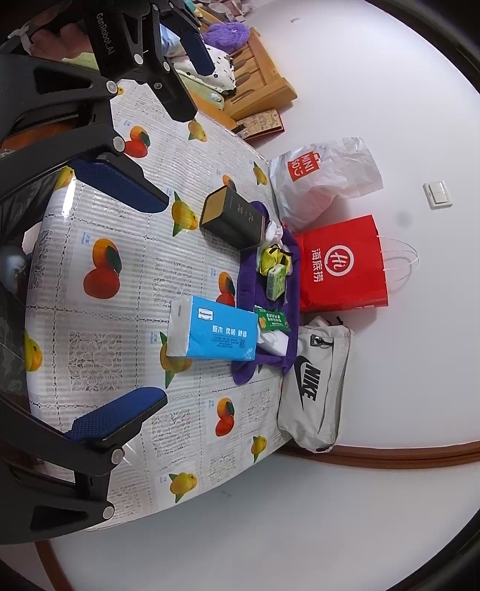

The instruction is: Organize soft objects

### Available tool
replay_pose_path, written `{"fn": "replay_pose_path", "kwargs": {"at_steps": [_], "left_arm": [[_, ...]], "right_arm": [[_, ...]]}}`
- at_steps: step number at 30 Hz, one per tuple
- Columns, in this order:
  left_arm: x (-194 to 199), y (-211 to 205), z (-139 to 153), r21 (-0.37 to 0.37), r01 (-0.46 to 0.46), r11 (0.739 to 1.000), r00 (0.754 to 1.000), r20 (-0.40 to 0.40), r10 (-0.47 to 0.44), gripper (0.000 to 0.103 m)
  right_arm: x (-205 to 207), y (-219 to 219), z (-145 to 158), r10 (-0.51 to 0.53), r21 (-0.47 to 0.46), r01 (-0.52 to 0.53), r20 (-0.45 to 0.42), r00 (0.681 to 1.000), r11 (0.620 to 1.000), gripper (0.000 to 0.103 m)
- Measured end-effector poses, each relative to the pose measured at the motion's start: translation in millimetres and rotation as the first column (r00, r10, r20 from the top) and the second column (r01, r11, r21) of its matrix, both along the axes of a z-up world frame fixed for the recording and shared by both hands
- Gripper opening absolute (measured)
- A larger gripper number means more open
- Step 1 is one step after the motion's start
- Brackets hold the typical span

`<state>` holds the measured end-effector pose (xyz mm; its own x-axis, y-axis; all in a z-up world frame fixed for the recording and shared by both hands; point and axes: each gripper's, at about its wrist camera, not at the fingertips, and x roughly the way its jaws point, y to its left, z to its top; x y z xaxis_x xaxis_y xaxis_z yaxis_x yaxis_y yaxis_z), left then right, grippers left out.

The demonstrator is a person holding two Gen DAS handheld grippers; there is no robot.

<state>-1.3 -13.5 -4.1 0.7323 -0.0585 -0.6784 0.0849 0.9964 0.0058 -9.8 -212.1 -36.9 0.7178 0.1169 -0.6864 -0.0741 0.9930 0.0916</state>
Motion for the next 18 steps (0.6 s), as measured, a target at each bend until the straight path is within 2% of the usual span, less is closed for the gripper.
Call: {"fn": "replay_pose_path", "kwargs": {"at_steps": [18], "left_arm": [[0.7,2.8,-1.1,-0.004,0.0,1.0,1.0,-0.007,0.0,0.099]], "right_arm": [[-0.4,-3.6,0.0,-0.005,-0.001,0.005,-0.003,1.0,1.0,0.095]]}}
